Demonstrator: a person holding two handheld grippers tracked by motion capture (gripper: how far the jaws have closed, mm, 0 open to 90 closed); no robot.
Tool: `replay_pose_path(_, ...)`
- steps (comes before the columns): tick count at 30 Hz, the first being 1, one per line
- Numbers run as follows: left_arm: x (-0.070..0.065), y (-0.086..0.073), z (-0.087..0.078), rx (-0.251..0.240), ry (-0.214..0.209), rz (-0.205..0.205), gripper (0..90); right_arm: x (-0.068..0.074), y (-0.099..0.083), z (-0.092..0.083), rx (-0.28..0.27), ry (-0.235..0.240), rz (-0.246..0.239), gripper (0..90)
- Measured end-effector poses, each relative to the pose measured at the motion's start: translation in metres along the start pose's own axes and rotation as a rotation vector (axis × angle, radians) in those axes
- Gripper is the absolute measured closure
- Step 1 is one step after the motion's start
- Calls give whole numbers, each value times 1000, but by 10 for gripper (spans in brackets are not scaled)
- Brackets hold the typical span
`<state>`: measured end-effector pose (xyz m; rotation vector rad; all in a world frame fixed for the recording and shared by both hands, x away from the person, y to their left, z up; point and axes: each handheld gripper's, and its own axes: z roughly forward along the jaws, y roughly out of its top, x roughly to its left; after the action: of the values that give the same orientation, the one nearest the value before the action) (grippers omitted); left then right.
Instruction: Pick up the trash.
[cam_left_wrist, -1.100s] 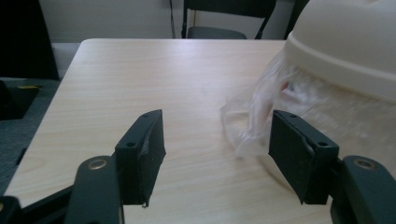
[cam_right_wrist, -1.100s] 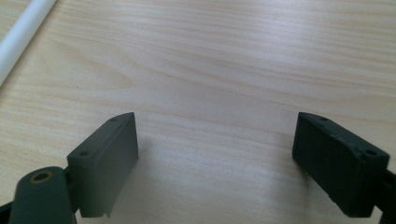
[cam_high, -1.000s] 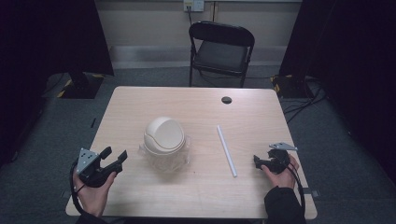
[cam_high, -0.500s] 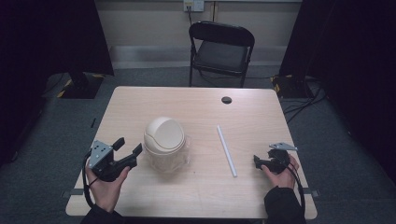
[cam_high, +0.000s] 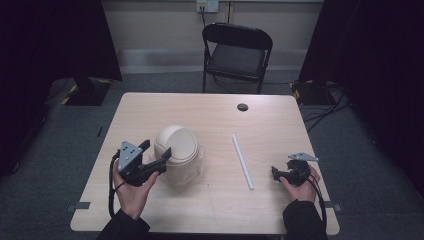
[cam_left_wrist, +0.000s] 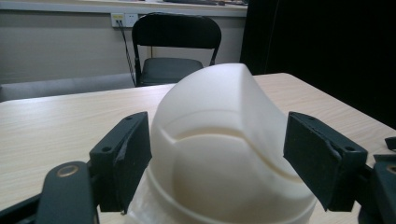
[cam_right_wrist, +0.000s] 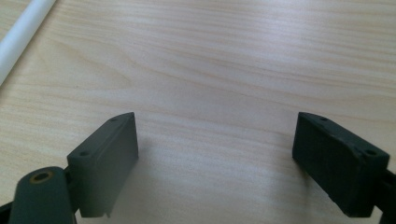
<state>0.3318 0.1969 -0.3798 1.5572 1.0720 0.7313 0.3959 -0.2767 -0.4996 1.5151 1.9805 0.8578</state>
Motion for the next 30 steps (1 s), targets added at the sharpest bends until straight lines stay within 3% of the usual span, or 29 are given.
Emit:
replay_pose_path(5, -4, 0, 12, 25, 8, 11, 226, 0, 0, 0, 0, 0, 0, 139)
replay_pose_path(14, -1, -8, 15, 62, 25, 27, 210, 0, 0, -1, 1, -4, 6, 138)
replay_pose_path(16, 0, -10, 14, 51, 18, 5, 208, 0, -1, -1, 0, -4, 5, 139)
replay_pose_path(21, 1, -10, 13, 51, 16, 17, 213, 0, -1, -1, 0, -4, 5, 139)
replay_pose_path(30, 6, 3, 14, 26, -39, 22, 261, 1, -1, -1, 1, -5, 6, 139)
